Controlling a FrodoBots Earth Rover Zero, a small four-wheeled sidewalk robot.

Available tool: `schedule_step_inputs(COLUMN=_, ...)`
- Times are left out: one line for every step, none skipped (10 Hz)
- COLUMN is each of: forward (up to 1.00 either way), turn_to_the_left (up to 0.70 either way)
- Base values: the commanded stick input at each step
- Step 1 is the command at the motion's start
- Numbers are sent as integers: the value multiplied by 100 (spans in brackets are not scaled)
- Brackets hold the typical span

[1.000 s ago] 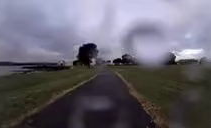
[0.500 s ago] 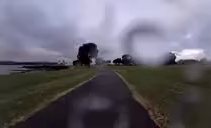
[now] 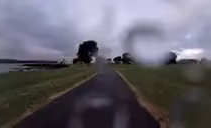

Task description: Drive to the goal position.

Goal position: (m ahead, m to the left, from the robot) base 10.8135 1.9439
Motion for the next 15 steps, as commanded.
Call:
schedule_step_inputs(forward=70, turn_to_the_left=0)
schedule_step_inputs(forward=70, turn_to_the_left=0)
schedule_step_inputs(forward=70, turn_to_the_left=0)
schedule_step_inputs(forward=70, turn_to_the_left=0)
schedule_step_inputs(forward=70, turn_to_the_left=0)
schedule_step_inputs(forward=70, turn_to_the_left=0)
schedule_step_inputs(forward=70, turn_to_the_left=0)
schedule_step_inputs(forward=70, turn_to_the_left=0)
schedule_step_inputs(forward=70, turn_to_the_left=0)
schedule_step_inputs(forward=70, turn_to_the_left=0)
schedule_step_inputs(forward=70, turn_to_the_left=0)
schedule_step_inputs(forward=70, turn_to_the_left=0)
schedule_step_inputs(forward=70, turn_to_the_left=0)
schedule_step_inputs(forward=70, turn_to_the_left=0)
schedule_step_inputs(forward=70, turn_to_the_left=0)
